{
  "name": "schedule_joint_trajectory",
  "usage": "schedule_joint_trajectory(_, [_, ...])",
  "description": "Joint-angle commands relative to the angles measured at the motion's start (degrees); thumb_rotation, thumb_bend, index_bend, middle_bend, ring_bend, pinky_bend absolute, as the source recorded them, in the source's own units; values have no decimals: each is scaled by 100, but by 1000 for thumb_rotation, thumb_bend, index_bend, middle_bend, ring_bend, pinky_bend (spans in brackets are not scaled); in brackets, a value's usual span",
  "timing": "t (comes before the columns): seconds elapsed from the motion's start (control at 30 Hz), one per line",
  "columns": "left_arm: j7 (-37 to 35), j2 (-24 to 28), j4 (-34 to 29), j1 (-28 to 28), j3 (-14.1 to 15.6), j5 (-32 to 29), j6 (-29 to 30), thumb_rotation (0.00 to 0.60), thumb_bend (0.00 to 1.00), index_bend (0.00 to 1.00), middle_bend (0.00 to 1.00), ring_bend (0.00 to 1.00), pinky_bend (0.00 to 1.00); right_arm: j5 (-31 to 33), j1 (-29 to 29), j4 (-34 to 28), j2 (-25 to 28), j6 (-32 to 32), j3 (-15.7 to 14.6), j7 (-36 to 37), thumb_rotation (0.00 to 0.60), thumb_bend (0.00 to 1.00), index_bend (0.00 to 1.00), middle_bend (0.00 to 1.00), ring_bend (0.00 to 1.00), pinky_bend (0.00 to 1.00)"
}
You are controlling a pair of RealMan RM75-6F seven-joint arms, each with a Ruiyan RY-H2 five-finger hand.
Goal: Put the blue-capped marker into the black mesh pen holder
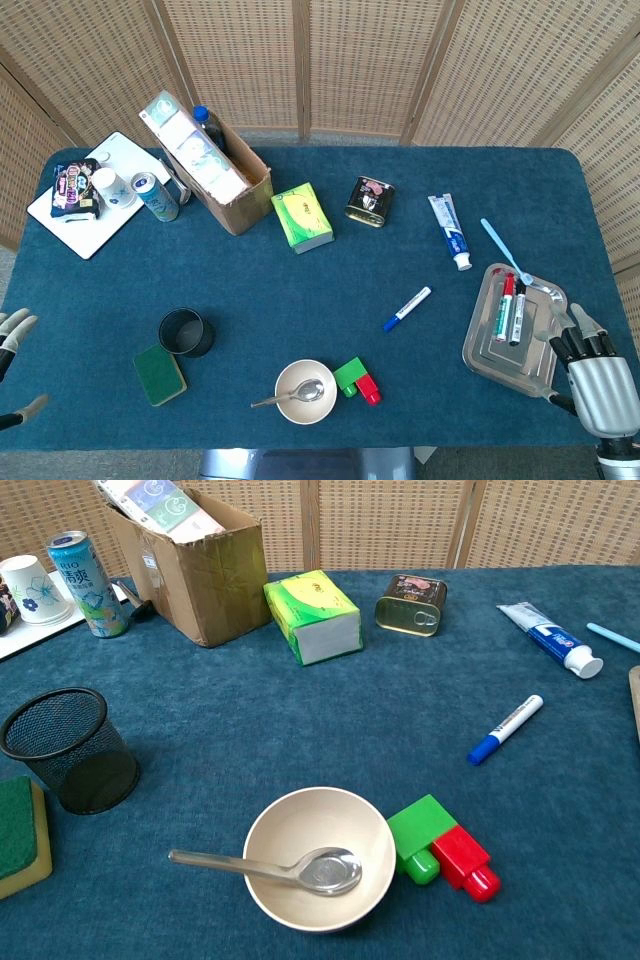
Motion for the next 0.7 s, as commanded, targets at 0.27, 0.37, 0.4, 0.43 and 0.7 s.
schedule_joint_trajectory(0.27, [7, -2, -10, 1, -4, 15, -14, 600, 59, 52, 0, 0, 108, -10, 18, 12, -37, -44, -21, -35, 600, 74, 348, 28, 11, 206])
schedule_joint_trajectory(0.37, [-4, 0, -16, -5, -2, 22, -29, 600, 58, 52, 0, 0, 108, -18, 26, 28, -49, -33, -15, -31, 600, 93, 300, 23, 7, 171])
schedule_joint_trajectory(0.4, [-8, 1, -18, -7, -5, 18, -32, 600, 58, 52, 0, 0, 108, -26, 35, 31, -51, -51, -22, -25, 600, 105, 256, 14, 4, 131])
schedule_joint_trajectory(0.43, [-16, 3, -22, -7, -7, 12, -32, 600, 58, 52, 0, 0, 108, -43, 50, 37, -48, -72, -31, -13, 600, 117, 214, 6, 1, 88])
schedule_joint_trajectory(0.7, [-42, 12, -29, 5, -38, -56, -17, 600, 58, 52, 0, 0, 108, -155, 268, 172, -158, -313, -11, -106, 600, 122, 123, 0, 0, 44])
